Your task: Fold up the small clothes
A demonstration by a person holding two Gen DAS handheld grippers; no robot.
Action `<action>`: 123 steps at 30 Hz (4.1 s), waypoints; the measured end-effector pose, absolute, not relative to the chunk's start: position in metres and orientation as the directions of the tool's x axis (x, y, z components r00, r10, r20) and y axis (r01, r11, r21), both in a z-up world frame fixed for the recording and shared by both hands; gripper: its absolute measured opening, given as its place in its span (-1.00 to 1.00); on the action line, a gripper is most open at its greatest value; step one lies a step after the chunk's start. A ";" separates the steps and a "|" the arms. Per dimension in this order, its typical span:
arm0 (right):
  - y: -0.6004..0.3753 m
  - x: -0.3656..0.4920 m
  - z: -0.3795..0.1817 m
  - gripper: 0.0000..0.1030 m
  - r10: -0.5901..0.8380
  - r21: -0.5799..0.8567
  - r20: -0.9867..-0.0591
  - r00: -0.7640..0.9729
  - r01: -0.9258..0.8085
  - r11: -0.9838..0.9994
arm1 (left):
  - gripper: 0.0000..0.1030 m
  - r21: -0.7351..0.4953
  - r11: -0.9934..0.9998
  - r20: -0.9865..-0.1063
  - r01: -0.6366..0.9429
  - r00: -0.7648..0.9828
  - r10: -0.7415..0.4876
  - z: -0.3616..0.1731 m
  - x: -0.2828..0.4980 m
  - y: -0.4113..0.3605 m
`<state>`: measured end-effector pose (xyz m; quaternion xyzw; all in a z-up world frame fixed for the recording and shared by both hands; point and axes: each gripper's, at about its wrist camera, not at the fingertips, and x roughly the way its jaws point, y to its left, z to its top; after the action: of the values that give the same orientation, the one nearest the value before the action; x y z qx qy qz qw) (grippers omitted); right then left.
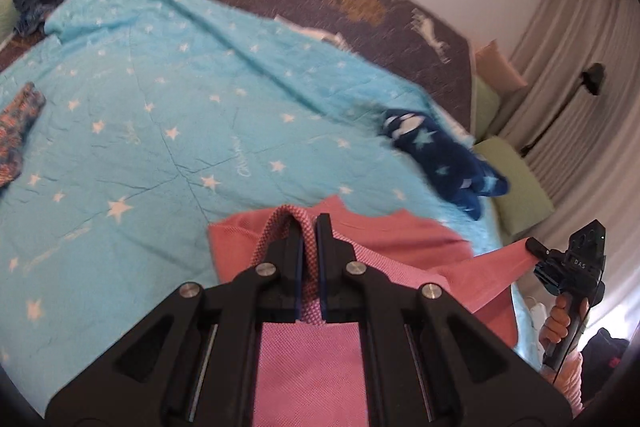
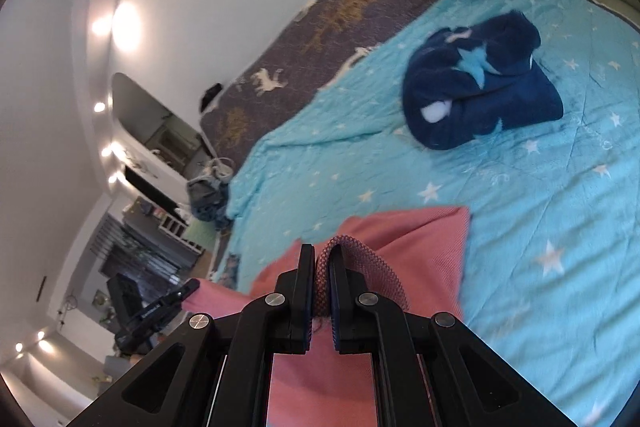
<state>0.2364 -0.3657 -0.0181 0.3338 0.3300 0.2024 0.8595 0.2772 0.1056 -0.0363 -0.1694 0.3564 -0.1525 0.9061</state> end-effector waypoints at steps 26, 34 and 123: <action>-0.301 0.209 -0.027 -0.10 0.331 0.344 -0.686 0.648 -0.112 0.932 | -0.19 -0.265 0.881 -0.685 0.391 0.567 -0.458 -0.045 0.225 0.055; -0.238 0.233 -0.056 -0.02 0.316 0.253 -0.785 0.532 -0.190 0.949 | -0.19 -0.285 0.848 -0.769 0.446 0.422 -0.480 -0.088 0.245 0.001; -0.349 0.127 -0.066 -0.89 0.564 0.801 -0.468 0.681 0.058 0.595 | -0.82 -0.681 0.729 -0.526 0.061 0.653 -0.546 -0.085 0.137 0.136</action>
<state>0.1266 -0.3490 -0.0663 0.4223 0.3683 0.1552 0.8136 0.1369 0.1365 -0.0850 -0.3217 0.3767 -0.1784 0.8502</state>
